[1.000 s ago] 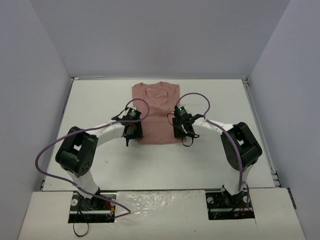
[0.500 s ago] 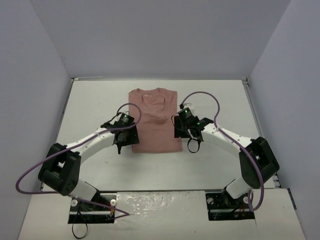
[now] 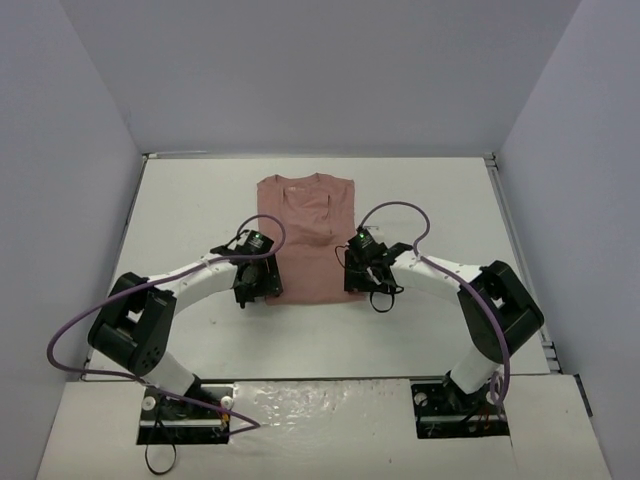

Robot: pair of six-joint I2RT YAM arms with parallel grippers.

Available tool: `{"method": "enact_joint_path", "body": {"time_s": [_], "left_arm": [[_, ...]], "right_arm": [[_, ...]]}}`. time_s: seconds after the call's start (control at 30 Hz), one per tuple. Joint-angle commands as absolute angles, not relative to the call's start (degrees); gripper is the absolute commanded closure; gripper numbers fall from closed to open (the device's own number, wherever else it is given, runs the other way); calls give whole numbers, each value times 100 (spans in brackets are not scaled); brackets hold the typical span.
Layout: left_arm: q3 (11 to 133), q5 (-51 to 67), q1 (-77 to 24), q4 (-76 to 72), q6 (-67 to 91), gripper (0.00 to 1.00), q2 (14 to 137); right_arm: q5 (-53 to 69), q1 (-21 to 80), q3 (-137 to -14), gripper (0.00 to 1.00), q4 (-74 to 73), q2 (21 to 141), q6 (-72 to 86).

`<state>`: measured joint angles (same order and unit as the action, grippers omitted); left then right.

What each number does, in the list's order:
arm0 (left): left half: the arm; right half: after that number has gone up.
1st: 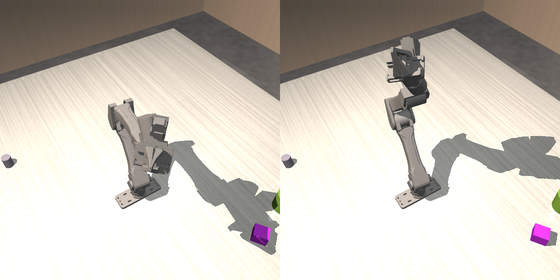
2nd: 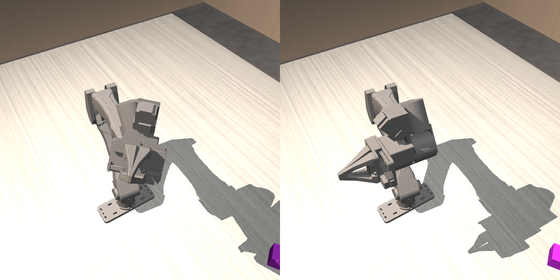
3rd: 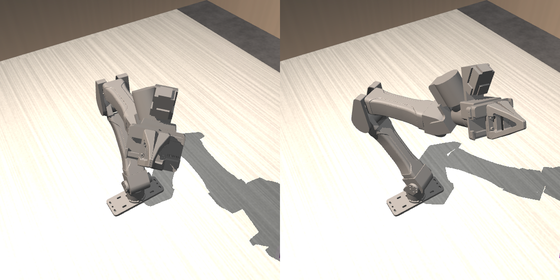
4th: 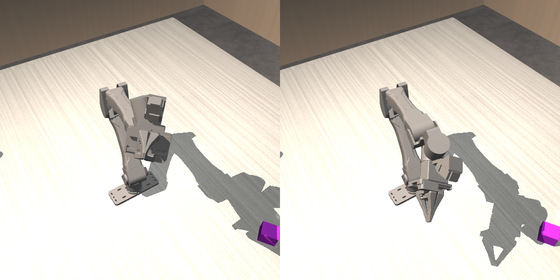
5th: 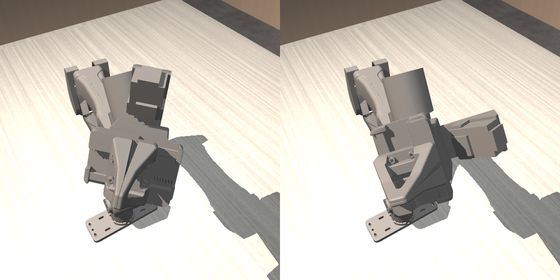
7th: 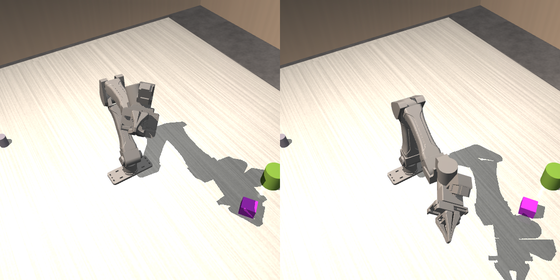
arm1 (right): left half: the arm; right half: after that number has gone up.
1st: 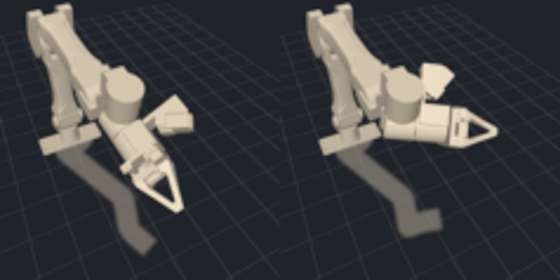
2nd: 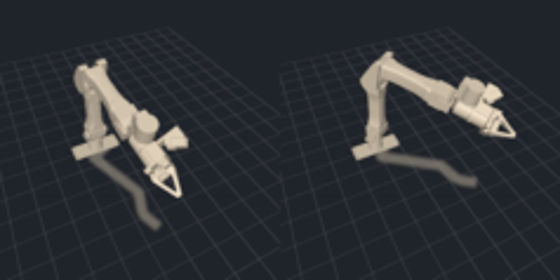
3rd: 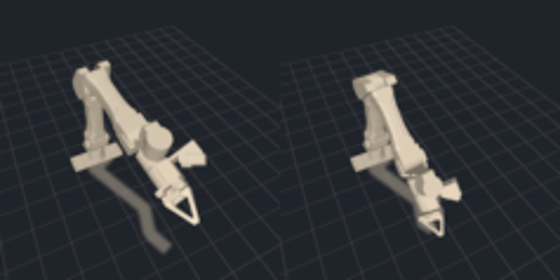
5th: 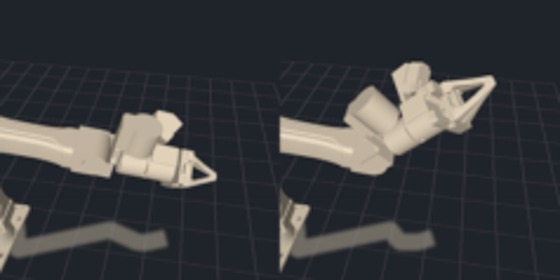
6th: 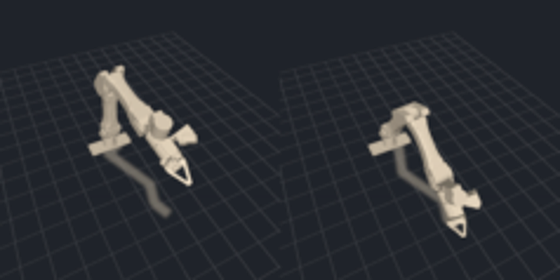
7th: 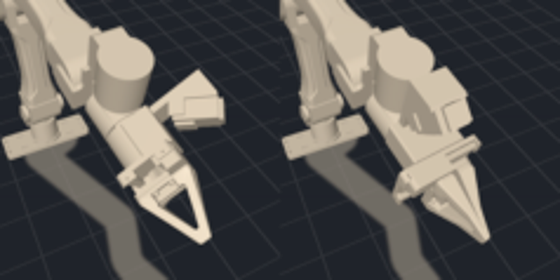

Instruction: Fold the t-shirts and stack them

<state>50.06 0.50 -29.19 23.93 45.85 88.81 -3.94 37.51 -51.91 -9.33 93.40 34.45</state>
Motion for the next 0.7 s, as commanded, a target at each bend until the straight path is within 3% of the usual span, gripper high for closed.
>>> {"method": "enact_joint_path", "body": {"time_s": [0.0, 0.2, 0.33, 0.37, 0.4, 0.43, 0.47, 0.67], "left_arm": [[4997, 173, -2977, 2285, 4676, 42, 8986], [4896, 172, -2988, 2245, 4658, 55, 9112], [4708, 210, -2997, 2284, 4667, 77, 9030], [4670, 219, -2997, 2309, 4659, 84, 8986], [4635, 228, -2997, 2408, 4650, 98, 8862], [4624, 229, -2997, 2497, 4625, 100, 8763], [4591, 237, -2997, 2585, 4559, 100, 8658], [4430, 363, -3006, 3614, 4304, 100, 7435]], "right_arm": [[-420, 3919, -5072, 47, -908, 9447, 3693], [-408, 4163, -4854, 47, -888, 9630, 3870], [-388, 4279, -4731, 58, -887, 9651, 3894], [-363, 4304, -4713, 65, -888, 9634, 3886], [-352, 4331, -4695, 72, -912, 9593, 3869], [-360, 4349, -4685, 81, -938, 9549, 3843], [-368, 4367, -4669, 97, -981, 9425, 3793], [-531, 4631, -4629, 100, -1941, 8811, 3639]]}}
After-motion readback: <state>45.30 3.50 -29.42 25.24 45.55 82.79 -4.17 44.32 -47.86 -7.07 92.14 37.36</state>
